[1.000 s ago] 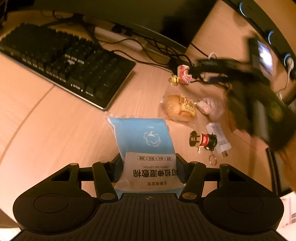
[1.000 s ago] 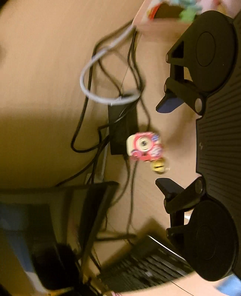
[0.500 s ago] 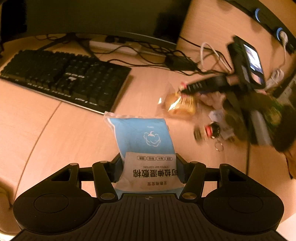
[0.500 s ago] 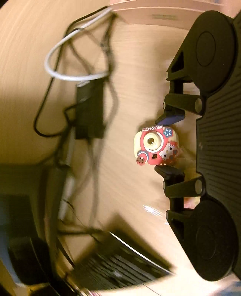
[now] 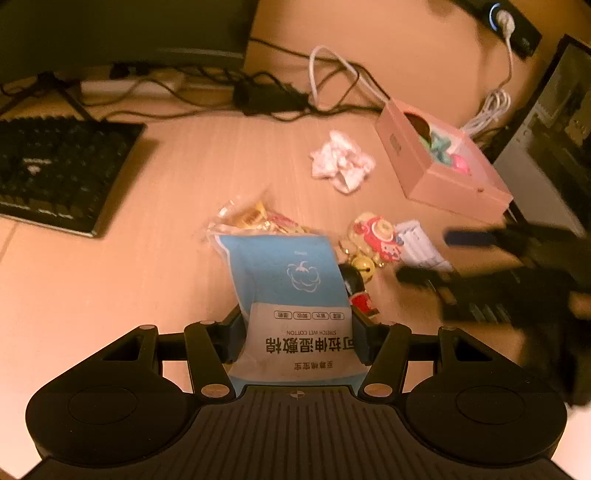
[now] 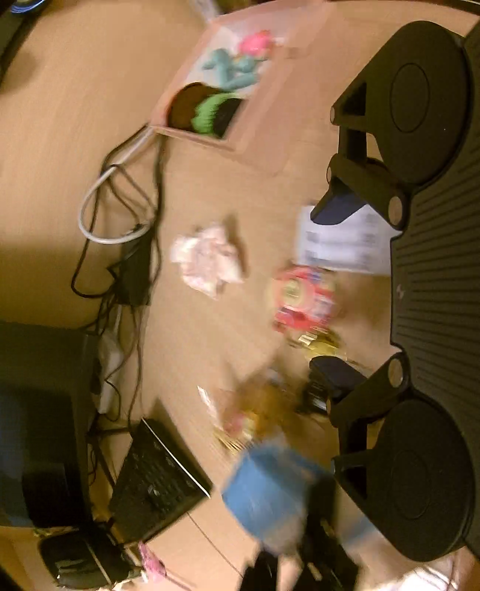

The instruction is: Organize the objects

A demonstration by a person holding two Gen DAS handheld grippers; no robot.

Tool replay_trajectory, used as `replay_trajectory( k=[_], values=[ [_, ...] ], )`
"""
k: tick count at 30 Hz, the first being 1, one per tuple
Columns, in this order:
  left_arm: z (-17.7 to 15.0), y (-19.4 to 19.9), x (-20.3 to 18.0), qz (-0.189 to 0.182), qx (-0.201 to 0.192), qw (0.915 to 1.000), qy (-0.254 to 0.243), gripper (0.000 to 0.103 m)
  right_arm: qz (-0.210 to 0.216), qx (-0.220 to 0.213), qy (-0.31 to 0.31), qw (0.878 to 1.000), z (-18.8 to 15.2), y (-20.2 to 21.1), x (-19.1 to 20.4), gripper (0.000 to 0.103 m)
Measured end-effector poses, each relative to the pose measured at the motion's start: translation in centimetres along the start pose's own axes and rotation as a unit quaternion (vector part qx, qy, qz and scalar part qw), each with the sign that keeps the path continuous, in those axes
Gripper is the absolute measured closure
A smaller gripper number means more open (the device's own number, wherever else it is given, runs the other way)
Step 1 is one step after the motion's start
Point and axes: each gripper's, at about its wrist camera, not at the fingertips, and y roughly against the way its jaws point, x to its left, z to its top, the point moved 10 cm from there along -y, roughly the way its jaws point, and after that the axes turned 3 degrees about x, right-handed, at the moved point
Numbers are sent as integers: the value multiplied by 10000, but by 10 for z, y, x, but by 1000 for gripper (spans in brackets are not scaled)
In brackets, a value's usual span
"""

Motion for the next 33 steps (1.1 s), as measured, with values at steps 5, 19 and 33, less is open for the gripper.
replay_trajectory(
  k=[5,19,33],
  values=[
    [0,-12,13,156,-31,9996,221,42,-228,96,487,9985,-38,8,18,24],
    [-6,41,51,771,-271,9915,1017,42,672,43,299,9973,-3,2,50,39],
    [-7,24,-31,335,-157,9993,-5,42,-4,575,523,9970,-49,3,8,71]
  ],
)
